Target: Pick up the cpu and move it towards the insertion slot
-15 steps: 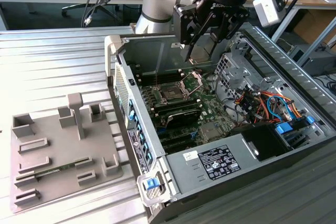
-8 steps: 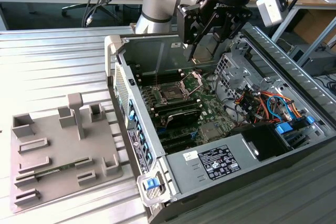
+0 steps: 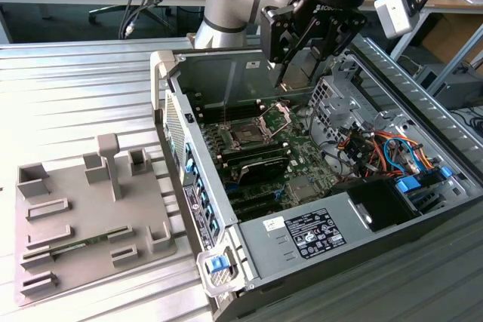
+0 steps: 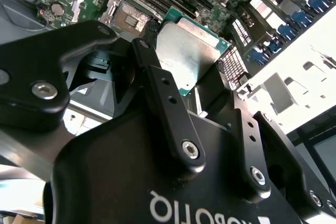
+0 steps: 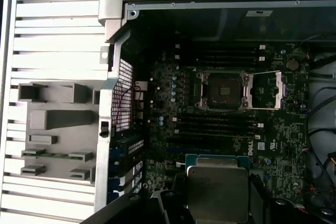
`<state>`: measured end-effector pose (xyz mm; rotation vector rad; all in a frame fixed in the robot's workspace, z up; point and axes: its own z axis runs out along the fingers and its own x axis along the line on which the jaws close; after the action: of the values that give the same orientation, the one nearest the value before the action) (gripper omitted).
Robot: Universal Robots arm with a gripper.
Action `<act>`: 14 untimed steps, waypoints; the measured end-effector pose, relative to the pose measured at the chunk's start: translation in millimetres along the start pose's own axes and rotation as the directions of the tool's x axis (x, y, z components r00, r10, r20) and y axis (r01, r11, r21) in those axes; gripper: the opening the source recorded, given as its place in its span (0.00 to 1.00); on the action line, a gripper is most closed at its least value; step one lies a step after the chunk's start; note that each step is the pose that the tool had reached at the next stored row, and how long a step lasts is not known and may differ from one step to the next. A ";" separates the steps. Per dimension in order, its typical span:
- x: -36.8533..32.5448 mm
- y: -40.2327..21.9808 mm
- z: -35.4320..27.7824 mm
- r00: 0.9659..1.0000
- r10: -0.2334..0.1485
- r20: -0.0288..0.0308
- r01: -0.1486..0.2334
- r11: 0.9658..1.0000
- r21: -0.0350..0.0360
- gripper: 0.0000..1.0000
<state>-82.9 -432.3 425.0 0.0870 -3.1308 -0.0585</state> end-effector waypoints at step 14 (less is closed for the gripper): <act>-14.2 -0.5 0.0 1.000 0.000 0.000 0.000 1.000 0.000 0.55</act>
<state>-68.7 -432.0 424.8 0.0871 -3.1307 -0.0585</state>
